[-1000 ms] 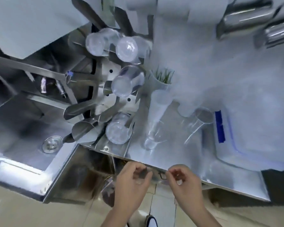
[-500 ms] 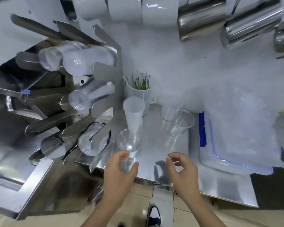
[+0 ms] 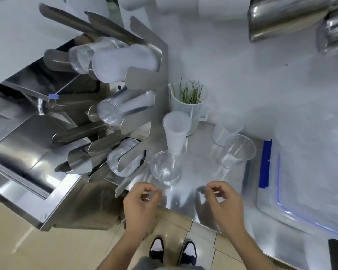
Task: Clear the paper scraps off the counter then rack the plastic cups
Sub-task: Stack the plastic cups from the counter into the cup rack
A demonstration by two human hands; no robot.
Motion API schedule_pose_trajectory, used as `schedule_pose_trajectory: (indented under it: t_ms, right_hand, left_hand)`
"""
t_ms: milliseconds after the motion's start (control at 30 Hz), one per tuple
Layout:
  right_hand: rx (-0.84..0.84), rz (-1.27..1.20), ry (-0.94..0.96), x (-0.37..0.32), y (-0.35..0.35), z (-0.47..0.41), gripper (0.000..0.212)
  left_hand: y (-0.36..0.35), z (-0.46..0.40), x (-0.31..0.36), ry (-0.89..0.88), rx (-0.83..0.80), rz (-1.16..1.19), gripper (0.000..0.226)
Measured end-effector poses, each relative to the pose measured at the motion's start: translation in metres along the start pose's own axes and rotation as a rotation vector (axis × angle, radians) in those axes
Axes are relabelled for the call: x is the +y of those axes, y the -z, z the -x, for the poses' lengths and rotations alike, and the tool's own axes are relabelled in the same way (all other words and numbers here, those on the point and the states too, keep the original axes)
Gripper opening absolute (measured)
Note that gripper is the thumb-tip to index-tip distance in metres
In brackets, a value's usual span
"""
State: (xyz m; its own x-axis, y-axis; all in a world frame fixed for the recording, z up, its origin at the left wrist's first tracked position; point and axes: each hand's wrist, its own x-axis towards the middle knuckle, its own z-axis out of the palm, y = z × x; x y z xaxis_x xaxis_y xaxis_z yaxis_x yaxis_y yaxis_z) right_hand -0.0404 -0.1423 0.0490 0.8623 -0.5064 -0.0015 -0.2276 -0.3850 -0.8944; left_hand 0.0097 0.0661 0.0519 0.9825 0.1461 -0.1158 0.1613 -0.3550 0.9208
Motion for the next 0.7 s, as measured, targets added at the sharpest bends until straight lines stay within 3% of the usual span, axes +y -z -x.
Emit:
schedule_pose_trajectory:
  t_ms: [333, 633, 700]
  right_hand:
    - [0.031, 0.01, -0.043, -0.006, 0.004, -0.018, 0.028]
    - [0.152, -0.024, -0.099, -0.003, 0.006, -0.029, 0.022]
    - [0.203, -0.016, -0.149, 0.003, 0.01, -0.035, 0.031]
  left_hand:
    - [-0.003, -0.021, 0.003, 0.077, -0.013, 0.048, 0.033]
    - [-0.014, -0.037, 0.0, 0.021, -0.161, -0.009, 0.083]
    - [-0.018, -0.04, 0.0, 0.01, -0.196, 0.01, 0.086]
